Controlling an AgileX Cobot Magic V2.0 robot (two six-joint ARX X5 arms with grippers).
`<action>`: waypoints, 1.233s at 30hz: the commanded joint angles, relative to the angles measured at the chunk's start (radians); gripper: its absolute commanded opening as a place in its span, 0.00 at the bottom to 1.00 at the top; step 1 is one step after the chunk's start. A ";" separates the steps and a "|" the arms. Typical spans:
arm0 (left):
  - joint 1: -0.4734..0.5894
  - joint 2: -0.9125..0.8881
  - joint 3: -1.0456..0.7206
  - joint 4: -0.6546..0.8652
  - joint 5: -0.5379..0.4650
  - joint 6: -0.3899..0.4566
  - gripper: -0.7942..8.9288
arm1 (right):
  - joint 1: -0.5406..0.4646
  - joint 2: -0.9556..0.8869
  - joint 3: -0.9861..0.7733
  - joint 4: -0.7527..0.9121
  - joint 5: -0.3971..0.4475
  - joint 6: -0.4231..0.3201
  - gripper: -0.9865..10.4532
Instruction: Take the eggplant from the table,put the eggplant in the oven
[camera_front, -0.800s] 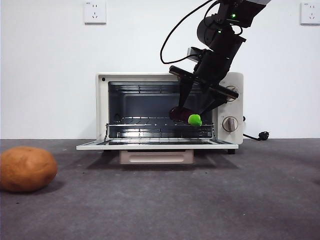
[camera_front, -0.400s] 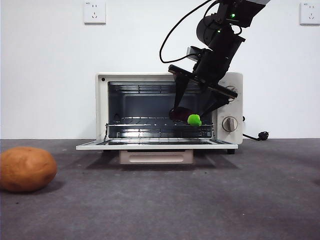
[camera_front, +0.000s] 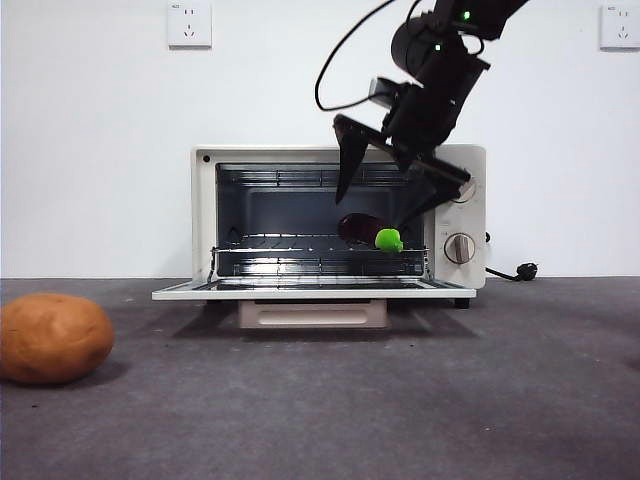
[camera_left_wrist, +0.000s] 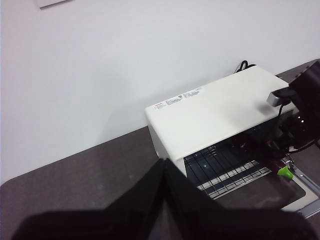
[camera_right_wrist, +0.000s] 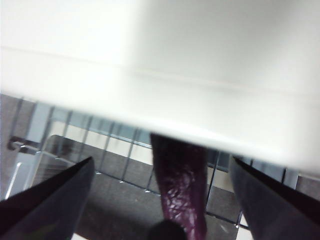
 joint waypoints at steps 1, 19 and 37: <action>-0.003 0.002 -0.002 0.002 0.001 0.012 0.08 | 0.002 -0.031 0.007 -0.010 -0.004 -0.032 0.50; -0.003 0.013 -0.002 0.003 0.001 0.023 0.08 | 0.034 -0.324 0.007 -0.289 -0.127 -0.104 0.50; -0.003 0.027 -0.002 0.012 0.001 0.022 0.08 | 0.034 -0.927 0.008 -0.330 0.238 -0.169 0.50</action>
